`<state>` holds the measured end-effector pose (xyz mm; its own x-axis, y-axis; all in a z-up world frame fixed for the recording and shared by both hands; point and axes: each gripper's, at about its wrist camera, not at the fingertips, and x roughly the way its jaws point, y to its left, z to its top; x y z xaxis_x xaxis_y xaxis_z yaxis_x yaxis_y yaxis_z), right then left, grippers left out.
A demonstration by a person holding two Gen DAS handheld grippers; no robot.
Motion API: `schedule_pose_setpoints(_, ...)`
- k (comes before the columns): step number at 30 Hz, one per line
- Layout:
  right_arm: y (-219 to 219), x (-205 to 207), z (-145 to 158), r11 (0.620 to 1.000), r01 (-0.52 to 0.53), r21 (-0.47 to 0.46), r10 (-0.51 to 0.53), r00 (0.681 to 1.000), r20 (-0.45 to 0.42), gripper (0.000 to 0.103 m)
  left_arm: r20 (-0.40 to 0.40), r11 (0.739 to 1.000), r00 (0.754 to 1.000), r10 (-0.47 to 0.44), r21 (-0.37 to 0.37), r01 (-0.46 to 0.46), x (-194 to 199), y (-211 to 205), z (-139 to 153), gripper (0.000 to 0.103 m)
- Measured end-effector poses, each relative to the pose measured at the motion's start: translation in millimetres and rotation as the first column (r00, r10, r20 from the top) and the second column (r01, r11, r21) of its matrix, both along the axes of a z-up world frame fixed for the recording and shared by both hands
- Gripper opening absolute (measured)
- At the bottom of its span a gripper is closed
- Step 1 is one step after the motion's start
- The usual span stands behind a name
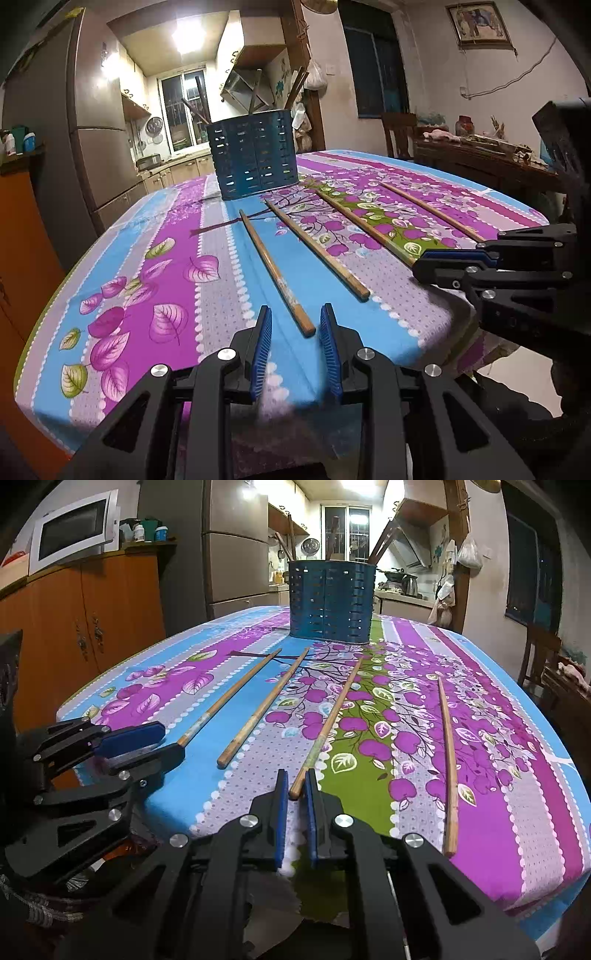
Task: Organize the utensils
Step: 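Lower both open tools toward the remaining chopsticks, then grasp a chopstick with the left tool while the right tool grasps another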
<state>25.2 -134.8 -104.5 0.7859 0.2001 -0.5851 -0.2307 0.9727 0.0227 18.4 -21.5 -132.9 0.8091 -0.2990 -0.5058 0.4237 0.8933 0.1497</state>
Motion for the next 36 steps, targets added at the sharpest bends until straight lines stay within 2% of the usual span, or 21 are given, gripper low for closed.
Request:
schedule_pose_setpoints(6, -2, 2, 0, 1.000, -0.008, 0.003, 0.008, 1.000, 0.003, 0.008, 0.038, 1.000, 0.999, 0.005, 0.023, -0.005, 1, 0, -2, 0.029)
schedule_pose_setpoints(13, -2, 1, -1, 1.000, 0.018, 0.026, -0.018, 1.000, 0.015, 0.008, 0.036, 0.999, 0.999, 0.017, -0.031, -0.016, 6, 5, -4, 0.029)
schedule_pose_setpoints(14, -2, 1, -2, 0.999, 0.020, 0.028, -0.021, 1.000, 0.016, 0.008, 0.037, 0.999, 0.999, 0.015, -0.039, -0.013, 6, 6, -5, 0.028)
schedule_pose_setpoints(17, -2, 0, -2, 0.999, 0.030, 0.039, -0.031, 0.999, 0.019, 0.007, 0.044, 0.999, 0.999, 0.007, -0.042, -0.006, 4, 6, -6, 0.013)
schedule_pose_setpoints(25, -5, -6, -2, 0.997, 0.046, 0.067, -0.047, 0.999, 0.020, 0.006, 0.049, 0.999, 0.999, 0.018, -0.048, -0.015, 2, 11, -6, 0.008)
schedule_pose_setpoints(36, -14, -18, 5, 0.994, 0.087, 0.073, -0.090, 0.995, 0.049, 0.005, 0.108, 0.997, 0.992, 0.060, -0.053, -0.055, -7, 18, 7, 0.008)
